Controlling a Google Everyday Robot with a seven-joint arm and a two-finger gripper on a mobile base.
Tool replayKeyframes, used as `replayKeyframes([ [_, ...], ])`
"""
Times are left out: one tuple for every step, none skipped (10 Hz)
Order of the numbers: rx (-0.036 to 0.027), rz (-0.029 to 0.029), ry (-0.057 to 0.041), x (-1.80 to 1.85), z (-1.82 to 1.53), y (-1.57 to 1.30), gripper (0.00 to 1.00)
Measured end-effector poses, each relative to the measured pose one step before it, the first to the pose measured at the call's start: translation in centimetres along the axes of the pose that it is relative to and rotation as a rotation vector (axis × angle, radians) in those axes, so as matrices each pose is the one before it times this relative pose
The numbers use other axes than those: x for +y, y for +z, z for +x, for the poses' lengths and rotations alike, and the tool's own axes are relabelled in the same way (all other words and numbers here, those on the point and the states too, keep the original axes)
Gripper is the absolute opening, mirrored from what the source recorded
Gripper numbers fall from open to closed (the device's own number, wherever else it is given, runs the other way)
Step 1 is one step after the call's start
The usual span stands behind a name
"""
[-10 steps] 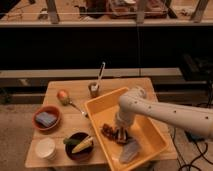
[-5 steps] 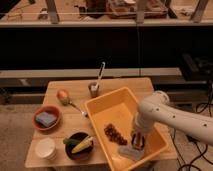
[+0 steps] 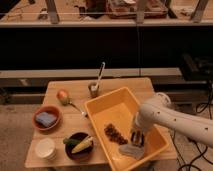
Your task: Wipe tray with eraser
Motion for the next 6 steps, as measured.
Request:
replayKeyframes([
  [0.01218, 0.011, -0.02899, -1.405, 1.517, 0.47, 0.01],
  [0.01345, 0.01445, -0.04283, -2.045, 2.059, 0.805, 0.01],
  [0.00615, 0.01228, -0.02851, -1.538, 1.092, 0.502, 0.01],
  [0.00426, 0.0195, -0.03691, -2.184, 0.958, 0.61, 0.01],
  [0.00186, 0.01641, -0.03488, -1.807, 0.48, 0.399, 0.01],
  [0.00151, 0.02592, -0.04654, -2.22, 0.094, 0.217, 0.01],
])
